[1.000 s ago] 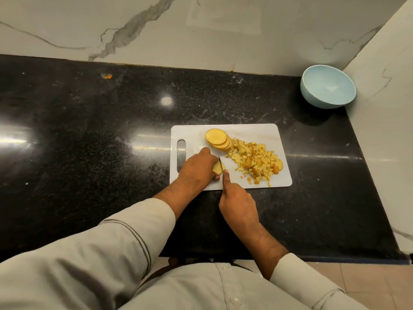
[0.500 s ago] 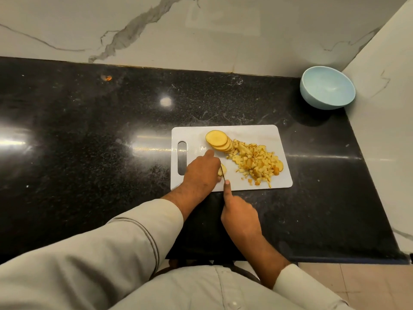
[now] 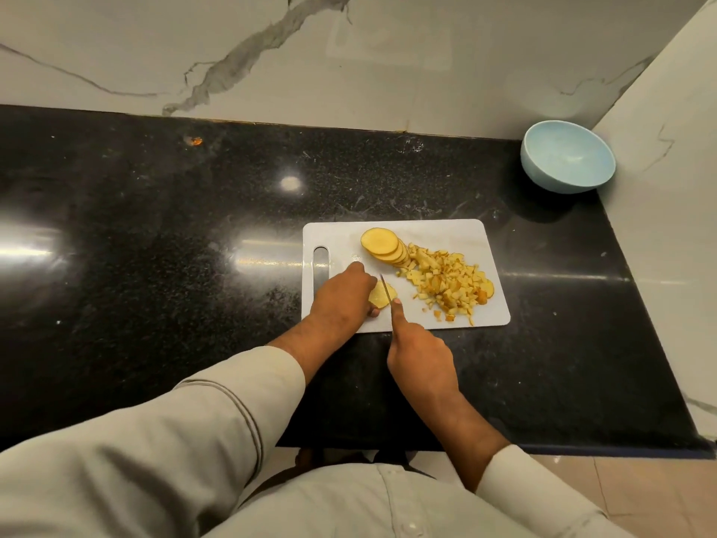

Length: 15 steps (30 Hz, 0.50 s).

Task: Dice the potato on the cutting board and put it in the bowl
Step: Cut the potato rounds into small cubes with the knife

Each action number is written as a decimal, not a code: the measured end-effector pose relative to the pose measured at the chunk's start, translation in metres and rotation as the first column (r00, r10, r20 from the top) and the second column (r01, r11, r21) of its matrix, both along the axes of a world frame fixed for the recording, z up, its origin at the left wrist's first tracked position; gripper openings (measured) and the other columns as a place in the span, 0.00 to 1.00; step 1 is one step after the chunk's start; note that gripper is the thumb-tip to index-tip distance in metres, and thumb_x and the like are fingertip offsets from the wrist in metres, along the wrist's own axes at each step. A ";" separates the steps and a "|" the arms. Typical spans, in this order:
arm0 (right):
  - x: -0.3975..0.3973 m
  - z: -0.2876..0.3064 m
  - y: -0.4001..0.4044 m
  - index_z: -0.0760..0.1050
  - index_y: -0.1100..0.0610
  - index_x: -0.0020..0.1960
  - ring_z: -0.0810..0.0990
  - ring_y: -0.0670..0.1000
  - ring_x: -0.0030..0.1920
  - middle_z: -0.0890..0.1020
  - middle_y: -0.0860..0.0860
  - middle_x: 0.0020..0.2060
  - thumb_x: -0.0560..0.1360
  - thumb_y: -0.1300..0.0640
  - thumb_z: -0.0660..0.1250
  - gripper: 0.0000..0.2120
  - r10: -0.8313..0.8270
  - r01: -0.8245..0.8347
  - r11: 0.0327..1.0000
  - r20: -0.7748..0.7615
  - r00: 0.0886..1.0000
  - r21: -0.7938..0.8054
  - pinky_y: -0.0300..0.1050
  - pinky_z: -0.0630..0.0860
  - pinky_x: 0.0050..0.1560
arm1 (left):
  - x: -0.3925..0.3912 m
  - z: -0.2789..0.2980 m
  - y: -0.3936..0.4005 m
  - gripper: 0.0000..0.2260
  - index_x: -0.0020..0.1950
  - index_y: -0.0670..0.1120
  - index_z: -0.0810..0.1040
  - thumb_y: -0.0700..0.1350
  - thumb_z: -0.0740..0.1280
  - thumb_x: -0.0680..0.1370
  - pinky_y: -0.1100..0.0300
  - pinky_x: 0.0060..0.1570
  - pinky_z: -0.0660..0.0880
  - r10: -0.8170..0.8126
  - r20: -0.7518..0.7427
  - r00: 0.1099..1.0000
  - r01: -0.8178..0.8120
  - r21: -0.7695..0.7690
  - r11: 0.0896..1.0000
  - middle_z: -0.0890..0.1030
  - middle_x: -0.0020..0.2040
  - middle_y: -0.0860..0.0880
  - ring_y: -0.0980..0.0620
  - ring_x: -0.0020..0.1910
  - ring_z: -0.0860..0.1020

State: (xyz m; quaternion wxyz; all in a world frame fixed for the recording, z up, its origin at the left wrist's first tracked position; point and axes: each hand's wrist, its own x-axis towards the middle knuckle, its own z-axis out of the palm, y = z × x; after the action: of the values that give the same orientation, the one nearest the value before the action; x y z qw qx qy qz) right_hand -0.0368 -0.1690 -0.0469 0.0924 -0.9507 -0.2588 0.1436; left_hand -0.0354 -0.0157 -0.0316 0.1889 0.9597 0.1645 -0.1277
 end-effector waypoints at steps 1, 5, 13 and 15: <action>0.003 -0.001 0.004 0.46 0.49 0.79 0.80 0.57 0.44 0.78 0.54 0.48 0.79 0.57 0.54 0.30 0.004 -0.004 1.000 -0.008 1.000 -0.007 0.47 0.66 0.35 | 0.000 0.001 -0.001 0.13 0.55 0.44 0.79 0.49 0.71 0.74 0.55 0.43 0.72 0.003 0.001 1.000 -0.003 0.007 1.000 0.72 0.53 0.45 0.43 0.49 0.77; 0.009 -0.007 0.016 0.47 0.52 0.79 0.79 0.58 0.47 0.78 0.56 0.49 0.78 0.59 0.54 0.31 0.000 -0.001 1.000 -0.055 0.998 -0.002 0.48 0.66 0.38 | 0.004 0.006 -0.005 0.10 0.51 0.42 0.79 0.46 0.72 0.74 0.54 0.42 0.72 0.015 -0.007 1.000 -0.015 0.024 1.000 0.72 0.53 0.44 0.43 0.49 0.78; 0.015 -0.014 0.031 0.46 0.54 0.79 0.79 0.59 0.47 0.79 0.56 0.49 0.78 0.60 0.53 0.31 0.034 -0.035 0.999 -0.051 0.998 -0.016 0.49 0.67 0.39 | 0.010 0.013 -0.010 0.05 0.50 0.39 0.75 0.40 0.65 0.77 0.53 0.41 0.72 0.087 0.038 0.995 -0.089 0.039 0.995 0.77 0.51 0.42 0.41 0.50 0.79; 0.014 -0.012 0.031 0.45 0.54 0.79 0.80 0.58 0.46 0.79 0.56 0.48 0.78 0.60 0.54 0.32 0.049 -0.051 0.997 -0.040 0.998 -0.051 0.49 0.66 0.38 | 0.009 0.013 -0.010 0.05 0.51 0.40 0.75 0.40 0.65 0.77 0.52 0.43 0.73 0.097 0.051 0.994 -0.099 0.036 0.994 0.77 0.51 0.42 0.41 0.50 0.79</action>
State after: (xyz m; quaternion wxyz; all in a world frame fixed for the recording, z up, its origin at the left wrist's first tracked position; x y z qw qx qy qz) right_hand -0.0231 -0.1378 -0.0591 0.0689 -0.9431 -0.2766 0.1711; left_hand -0.0262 -0.0257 -0.0188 0.1803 0.9568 0.2090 -0.0913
